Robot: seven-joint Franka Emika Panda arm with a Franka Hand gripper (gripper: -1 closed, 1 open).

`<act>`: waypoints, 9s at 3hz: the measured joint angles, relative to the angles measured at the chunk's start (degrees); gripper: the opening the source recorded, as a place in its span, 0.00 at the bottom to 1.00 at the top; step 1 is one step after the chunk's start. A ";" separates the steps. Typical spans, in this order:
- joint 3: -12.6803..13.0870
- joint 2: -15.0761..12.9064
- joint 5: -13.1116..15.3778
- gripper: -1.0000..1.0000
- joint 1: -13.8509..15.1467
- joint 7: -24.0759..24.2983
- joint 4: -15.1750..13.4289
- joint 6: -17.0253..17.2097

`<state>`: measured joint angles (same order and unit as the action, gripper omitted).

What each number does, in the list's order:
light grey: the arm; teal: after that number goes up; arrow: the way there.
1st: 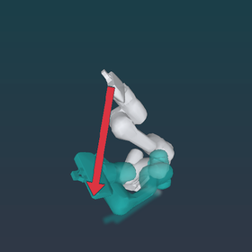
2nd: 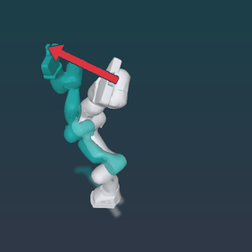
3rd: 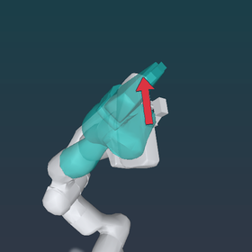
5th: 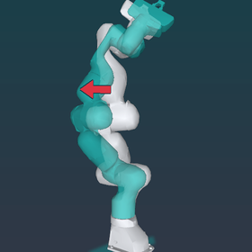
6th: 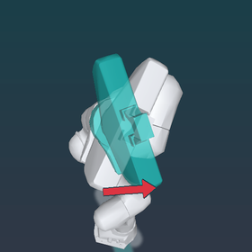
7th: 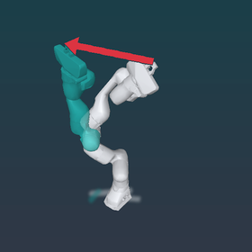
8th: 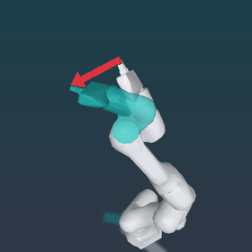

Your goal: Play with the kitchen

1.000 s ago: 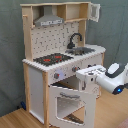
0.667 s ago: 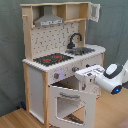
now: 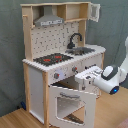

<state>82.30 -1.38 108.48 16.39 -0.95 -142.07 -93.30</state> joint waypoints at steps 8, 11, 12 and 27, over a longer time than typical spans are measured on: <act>-4.91 -3.21 15.98 0.00 8.76 16.09 1.40 -16.25; -4.86 -3.23 15.97 0.00 8.76 34.06 1.56 -16.50; -4.83 -3.23 15.97 0.00 8.76 40.09 1.60 -16.56; 11.37 0.08 22.79 1.00 8.32 26.68 27.67 -8.63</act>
<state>93.67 -1.30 131.27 24.72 25.73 -114.40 -101.92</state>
